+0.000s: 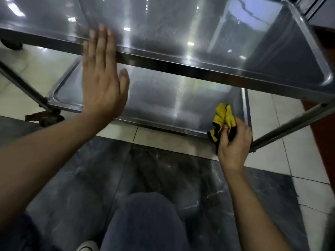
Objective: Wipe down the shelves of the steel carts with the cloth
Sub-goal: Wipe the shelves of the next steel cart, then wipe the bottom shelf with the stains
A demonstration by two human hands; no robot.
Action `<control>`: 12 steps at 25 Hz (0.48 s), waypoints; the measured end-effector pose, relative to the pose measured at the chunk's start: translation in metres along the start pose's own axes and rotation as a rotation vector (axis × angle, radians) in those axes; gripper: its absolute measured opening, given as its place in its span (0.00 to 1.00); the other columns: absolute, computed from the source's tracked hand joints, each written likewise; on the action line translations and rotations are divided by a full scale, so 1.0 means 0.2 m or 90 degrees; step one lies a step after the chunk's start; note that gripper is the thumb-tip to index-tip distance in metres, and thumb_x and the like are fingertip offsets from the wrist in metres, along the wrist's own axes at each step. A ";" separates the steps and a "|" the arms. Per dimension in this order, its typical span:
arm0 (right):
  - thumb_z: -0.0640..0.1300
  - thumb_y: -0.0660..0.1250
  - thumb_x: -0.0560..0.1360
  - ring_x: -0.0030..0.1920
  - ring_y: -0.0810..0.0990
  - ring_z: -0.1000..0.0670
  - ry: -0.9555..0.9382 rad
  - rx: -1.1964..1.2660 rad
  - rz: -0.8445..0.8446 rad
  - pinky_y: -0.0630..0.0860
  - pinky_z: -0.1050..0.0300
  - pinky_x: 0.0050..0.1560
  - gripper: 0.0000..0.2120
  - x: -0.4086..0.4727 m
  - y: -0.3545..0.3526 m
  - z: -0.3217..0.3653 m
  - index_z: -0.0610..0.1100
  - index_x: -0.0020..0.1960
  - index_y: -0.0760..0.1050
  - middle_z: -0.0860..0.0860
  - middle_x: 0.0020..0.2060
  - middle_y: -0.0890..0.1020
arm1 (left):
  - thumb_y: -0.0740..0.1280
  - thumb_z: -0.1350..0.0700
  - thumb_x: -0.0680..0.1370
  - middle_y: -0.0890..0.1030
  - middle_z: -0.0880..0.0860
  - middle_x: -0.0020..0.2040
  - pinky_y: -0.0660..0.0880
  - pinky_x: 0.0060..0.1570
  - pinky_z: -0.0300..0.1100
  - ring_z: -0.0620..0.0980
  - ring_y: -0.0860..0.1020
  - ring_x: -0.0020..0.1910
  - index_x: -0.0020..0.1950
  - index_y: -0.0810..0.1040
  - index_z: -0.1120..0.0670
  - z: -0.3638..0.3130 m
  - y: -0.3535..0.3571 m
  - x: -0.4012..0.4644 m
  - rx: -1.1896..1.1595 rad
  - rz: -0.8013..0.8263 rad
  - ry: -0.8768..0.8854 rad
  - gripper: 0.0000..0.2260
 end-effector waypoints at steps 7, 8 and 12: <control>0.58 0.62 0.81 0.70 0.70 0.37 -0.054 -0.245 0.225 0.68 0.37 0.69 0.25 0.26 0.34 -0.32 0.49 0.74 0.70 0.42 0.71 0.73 | 0.49 0.47 0.83 0.46 0.58 0.83 0.50 0.80 0.56 0.60 0.46 0.82 0.83 0.46 0.49 0.13 0.54 -0.55 0.016 0.358 0.015 0.29; 0.59 0.63 0.80 0.73 0.68 0.38 -0.041 -0.258 0.280 0.66 0.37 0.71 0.27 0.24 0.42 -0.38 0.51 0.76 0.69 0.43 0.74 0.70 | 0.48 0.46 0.83 0.45 0.59 0.83 0.49 0.79 0.56 0.62 0.46 0.82 0.83 0.46 0.47 0.21 0.63 -0.62 0.051 0.411 -0.009 0.28; 0.69 0.58 0.76 0.75 0.66 0.40 -0.030 -0.270 0.281 0.62 0.36 0.73 0.32 0.20 0.52 -0.50 0.59 0.77 0.63 0.47 0.77 0.67 | 0.42 0.39 0.82 0.42 0.63 0.82 0.46 0.80 0.56 0.62 0.42 0.82 0.82 0.39 0.44 0.41 0.83 -0.73 0.122 0.513 -0.030 0.30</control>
Point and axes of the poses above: each hand's wrist, its own x-axis towards the middle knuckle, its own y-axis out of the palm, z = x × y, the point moved 5 cm from there along x, towards the middle knuckle
